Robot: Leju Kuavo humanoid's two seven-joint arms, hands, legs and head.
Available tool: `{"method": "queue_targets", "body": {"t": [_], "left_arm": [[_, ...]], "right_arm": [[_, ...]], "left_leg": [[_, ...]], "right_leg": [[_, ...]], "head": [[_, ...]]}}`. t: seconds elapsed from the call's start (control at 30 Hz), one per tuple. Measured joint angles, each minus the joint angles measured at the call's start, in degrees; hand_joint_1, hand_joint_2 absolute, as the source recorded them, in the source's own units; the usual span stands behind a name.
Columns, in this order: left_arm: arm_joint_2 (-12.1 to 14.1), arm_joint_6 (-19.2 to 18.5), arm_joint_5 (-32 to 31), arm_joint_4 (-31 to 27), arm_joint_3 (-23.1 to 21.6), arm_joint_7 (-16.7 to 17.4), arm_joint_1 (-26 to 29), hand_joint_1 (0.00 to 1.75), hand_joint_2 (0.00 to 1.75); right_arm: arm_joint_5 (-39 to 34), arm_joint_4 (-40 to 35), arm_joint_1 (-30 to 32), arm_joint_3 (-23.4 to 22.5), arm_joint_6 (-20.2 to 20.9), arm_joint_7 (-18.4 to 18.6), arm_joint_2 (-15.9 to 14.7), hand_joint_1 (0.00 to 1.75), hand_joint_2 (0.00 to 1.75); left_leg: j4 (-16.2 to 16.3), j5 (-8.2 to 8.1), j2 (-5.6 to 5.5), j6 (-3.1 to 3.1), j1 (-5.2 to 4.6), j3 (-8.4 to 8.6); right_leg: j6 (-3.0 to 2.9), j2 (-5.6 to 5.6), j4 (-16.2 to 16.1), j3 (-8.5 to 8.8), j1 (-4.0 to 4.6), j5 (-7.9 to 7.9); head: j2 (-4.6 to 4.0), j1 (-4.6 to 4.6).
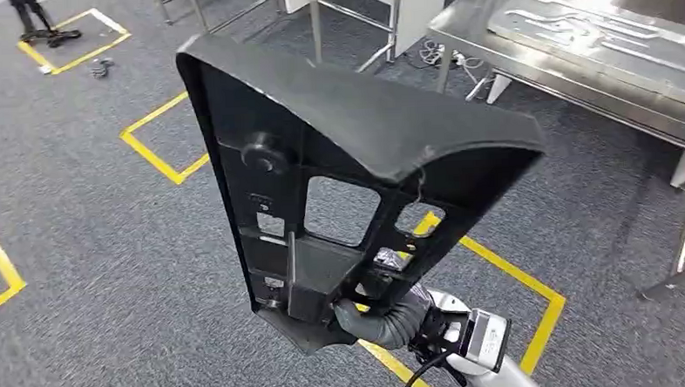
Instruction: Take the parts from the cabinet and place them on the table.
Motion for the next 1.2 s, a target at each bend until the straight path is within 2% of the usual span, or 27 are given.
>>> {"method": "queue_targets", "body": {"t": [0.03, 0.07, 0.13, 0.2, 0.23, 0.27, 0.3, 0.37, 0.4, 0.43, 0.47, 0.5, 0.53, 0.57, 0.6, 0.7, 0.73, 0.77, 0.8, 0.87, 0.9, 0.93, 1.0, 1.03, 1.07, 1.1, 1.2], "left_arm": [[0.3, 0.0, 0.0, 0.0, 0.0, 0.0, 0.1, 0.0, 1.75], [0.4, 0.0, 0.0, 0.0, 0.0, 0.4, 0.1, 0.0, 1.75], [0.7, 0.2, 0.0, 0.0, 0.0, 0.9, 0.1, 0.0, 1.75], [1.0, 0.5, 0.0, 0.0, 0.0, 1.1, -0.1, 0.0, 1.75], [1.2, 0.7, 0.0, 0.0, 0.0, 1.2, -0.2, 0.0, 1.75], [1.4, 0.7, 0.0, 0.0, 0.0, 1.3, -0.1, 0.0, 1.75], [1.8, 0.8, 0.0, 0.0, 0.2, 1.5, -0.1, 0.0, 1.75], [2.2, 0.7, 0.0, 0.1, 1.2, 2.1, 0.3, 0.0, 1.75], [2.4, 0.4, 0.0, 0.1, 1.9, 2.3, 0.4, 0.0, 1.75], [2.6, -0.1, 0.0, 0.1, 2.9, 2.3, 0.4, 0.0, 1.75], [2.8, -0.6, 0.0, 0.1, 4.0, 2.3, 0.3, 0.0, 1.75], [2.8, -1.0, 0.0, 0.0, 5.0, 2.1, 0.3, 0.0, 1.75], [2.8, -1.6, 0.0, 0.1, 5.8, 1.9, 0.2, 0.0, 1.75], [2.9, -2.1, 0.0, 0.1, 6.4, 1.7, 0.3, 0.0, 1.75], [3.0, -2.4, 0.0, 0.0, 6.8, 1.5, 0.3, 0.0, 1.75], [3.0, -3.5, 0.0, 0.0, 8.7, 1.4, 0.3, 0.0, 1.75], [3.0, -3.7, 0.0, 0.0, 9.1, 1.4, 0.3, 0.0, 1.75], [3.0, -3.9, 0.0, 0.0, 9.3, 1.4, 0.2, 0.0, 1.75], [3.0, -4.1, 0.0, 0.0, 9.6, 1.2, 0.2, 0.0, 1.75], [3.0, -4.3, 0.0, 0.0, 10.0, 1.2, 0.4, 0.0, 1.75], [3.0, -4.3, 0.0, 0.0, 10.1, 1.2, 0.6, 0.0, 1.75], [3.0, -4.5, 0.0, 0.0, 10.3, 1.2, 0.7, 0.0, 1.75], [3.0, -4.5, 0.0, 0.0, 10.7, 1.4, 0.6, 0.0, 1.75], [3.0, -4.5, -0.1, 0.0, 10.8, 1.4, 0.6, 0.0, 1.75], [3.1, -4.5, -0.1, 0.0, 10.8, 1.4, 0.6, 0.0, 1.75], [3.3, -4.5, -0.1, 0.0, 10.9, 1.4, 0.6, 0.0, 1.75], [3.2, -4.7, -0.1, 0.0, 10.9, 1.4, 0.4, 0.0, 1.75]], "right_arm": [[0.2, 0.1, 0.0, 0.0, 0.0, 0.0, 0.0, 1.73, 1.75], [0.4, 0.3, 0.0, 0.0, 0.0, 0.0, 0.0, 1.73, 1.75], [0.9, 0.4, 0.2, 0.0, 0.2, 0.1, 0.0, 1.73, 1.75], [1.0, 0.6, 0.4, 0.0, 0.3, 0.1, 0.0, 1.73, 1.75], [1.0, 0.6, 0.5, 0.0, 0.3, 0.1, 0.0, 1.73, 1.75], [1.0, 0.6, 0.3, -0.1, 0.3, 0.1, 0.0, 1.73, 1.75], [1.1, 0.7, 0.3, -0.1, 0.3, 0.1, 0.0, 1.73, 1.75], [1.1, 1.0, 0.5, -0.1, 0.4, 0.1, 0.0, 1.73, 1.75], [1.1, 1.2, 0.6, -0.1, 0.6, 0.1, -0.1, 1.73, 1.75], [1.2, 1.4, 0.6, -0.1, 0.8, 0.2, -0.1, 1.73, 1.75], [1.3, 1.6, 0.5, -0.1, 0.9, 0.2, -0.2, 1.73, 1.75], [1.4, 1.7, 0.5, -0.1, 1.0, 0.2, -0.2, 1.73, 1.75], [1.4, 1.7, 0.4, -0.1, 1.0, 0.2, -0.2, 1.73, 1.75], [1.4, 1.7, 0.3, -0.1, 1.1, 0.2, -0.2, 1.73, 1.75], [1.4, 1.7, 0.1, 0.0, 1.2, 0.2, -0.2, 1.73, 1.75], [1.5, 2.0, -0.2, 0.0, 1.7, 0.3, -0.2, 1.73, 1.75], [1.4, 2.1, -0.3, 0.1, 1.8, 0.3, -0.2, 1.73, 1.75], [1.4, 2.1, -0.4, 0.1, 1.9, 0.3, -0.2, 1.73, 1.75], [1.2, 2.1, -0.7, 0.1, 1.9, 0.3, -0.2, 1.73, 1.75], [0.9, 2.3, -0.9, 0.1, 2.0, 0.3, -0.2, 1.73, 1.75], [0.8, 2.5, -0.9, 0.1, 2.0, 0.3, -0.2, 1.73, 1.75], [0.8, 2.7, -0.9, 0.2, 2.0, 0.3, -0.2, 1.73, 1.75], [0.6, 2.9, -0.9, 0.2, 2.0, 0.3, -0.2, 1.73, 1.75], [0.5, 2.9, -0.9, 0.2, 2.0, 0.2, -0.2, 1.73, 1.75], [0.5, 2.9, -1.0, 0.2, 2.0, 0.2, -0.2, 1.73, 1.75], [0.5, 2.9, -1.0, 0.2, 2.0, 0.2, -0.2, 1.73, 1.75], [0.4, 2.9, -1.0, 0.3, 2.0, 0.2, -0.2, 1.73, 1.75]], "left_leg": [[-4.8, 1.95, -2.36, 0.34, 0.01, 2.02], [-6.4, 1.18, -4.35, 0.66, 0.16, 2.52], [-6.6, 1.2, -3.51, 0.78, -0.22, 2.63], [-7.3, 1.64, -2.45, 1.57, -0.08, 2.93], [-7.9, 2.01, -1.46, 1.99, 0.14, 3.33], [-8.2, 2.1, -1.08, 2.42, 0.2, 3.44], [-8.2, 2.08, -0.47, 2.56, 0.08, 3.4], [-8.1, 1.94, 0.89, 2.63, -0.03, 3.36], [-8.1, 1.88, 1.53, 2.59, -0.04, 3.36], [-8.1, 1.81, 2.18, 2.52, -0.04, 3.39], [-8.0, 1.74, 2.66, 2.42, -0.04, 3.46], [-7.9, 1.61, 3.08, 2.26, -0.04, 3.59], [-7.9, 1.42, 3.46, 2.02, -0.04, 3.81], [-7.8, 1.28, 3.79, 1.81, -0.13, 3.94], [-7.8, 1.17, 4.04, 1.52, -0.5, 3.95], [-8.0, 1.0, 5.34, 0.37, -0.35, 4.41], [-7.9, 0.71, 5.66, 0.0, -0.32, 4.44], [-6.8, -0.18, 3.73, -0.24, -0.01, 4.27], [-4.1, -2.12, 2.17, -0.33, 0.1, 2.99], [5.9, -6.88, 0.79, -0.61, 0.07, -1.73], [10.0, -8.02, 0.7, -0.62, 0.04, -3.83], [11.4, -7.72, 0.7, -0.49, 0.04, -4.71], [6.0, -3.33, 0.57, -0.02, 0.03, -2.78], [0.0, -0.11, -0.03, 0.37, 0.02, -0.16], [-5.2, 2.02, -1.61, 0.85, -0.01, 2.1], [-6.2, 0.83, -3.41, 1.09, 0.0, 2.68], [-6.7, 1.18, -2.24, 1.32, -0.51, 2.87]], "right_leg": [[0.14, 0.52, 0.1, -0.14, -0.14, -0.09], [0.42, 1.04, 0.5, -0.47, 0.23, -0.2], [1.21, 2.1, 0.4, -1.0, -0.39, 0.13], [2.1, 3.21, 0.0, -1.0, -0.26, 0.45], [2.23, 1.29, 0.7, -1.09, -0.27, -0.18], [2.33, -1.37, 3.0, -2.23, -0.03, -1.93], [2.49, -2.9, 7.1, -4.31, -0.07, -4.25], [2.69, -3.87, 16.2, -8.85, -0.23, -8.0], [2.76, -3.94, 18.3, -9.94, -0.28, -8.17], [2.79, -3.99, 17.2, -9.43, -0.38, -6.82], [2.73, -4.13, 13.8, -7.65, -0.43, -4.67], [2.59, -4.5, 8.6, -4.74, -0.44, -2.19], [2.33, -5.75, 2.8, -1.36, -0.37, 0.04], [2.04, -7.8, -0.3, -0.02, -0.06, -0.54], [1.87, -7.83, 0.0, 0.0, 0.38, -0.39], [1.05, -5.84, -0.2, -0.29, 0.52, -0.27], [0.52, -5.3, -0.7, 0.0, 0.16, 0.1], [0.26, -4.93, -0.8, 0.09, 0.0, 0.19], [-0.01, -4.62, -0.8, 0.08, -0.07, 0.22], [-0.24, -3.55, -0.8, 0.08, 0.05, 0.21], [-0.28, -2.9, -0.7, 0.06, 0.17, 0.19], [-0.3, -2.31, -0.6, 0.07, 0.24, 0.18], [-0.34, -0.96, -0.3, 0.14, 0.41, 0.06], [-0.3, -0.26, -0.1, 0.21, 0.5, -0.04], [-0.19, 0.31, 0.0, 0.23, 0.48, -0.14], [0.06, 0.67, 0.1, -0.03, 0.61, -0.14], [1.2, 2.08, 0.0, -0.44, 0.01, 0.13]], "head": [[0.0, 0.0], [0.0, 0.04], [0.0, 0.02], [0.0, 0.04], [0.0, 0.0], [0.0, 0.4], [0.0, 0.46], [0.0, 0.48], [0.0, 0.48], [0.0, 0.5], [0.0, 0.48], [0.0, 0.5], [0.0, 0.5], [0.0, 0.5], [0.0, 0.46], [-0.02, 0.46], [0.0, 0.44], [0.0, 0.42], [0.0, 0.31], [0.0, 0.09], [0.0, 0.09], [-0.02, 0.09], [0.0, 0.07], [0.0, 0.09], [0.0, 0.09], [0.0, 0.15], [0.0, 0.09]]}}
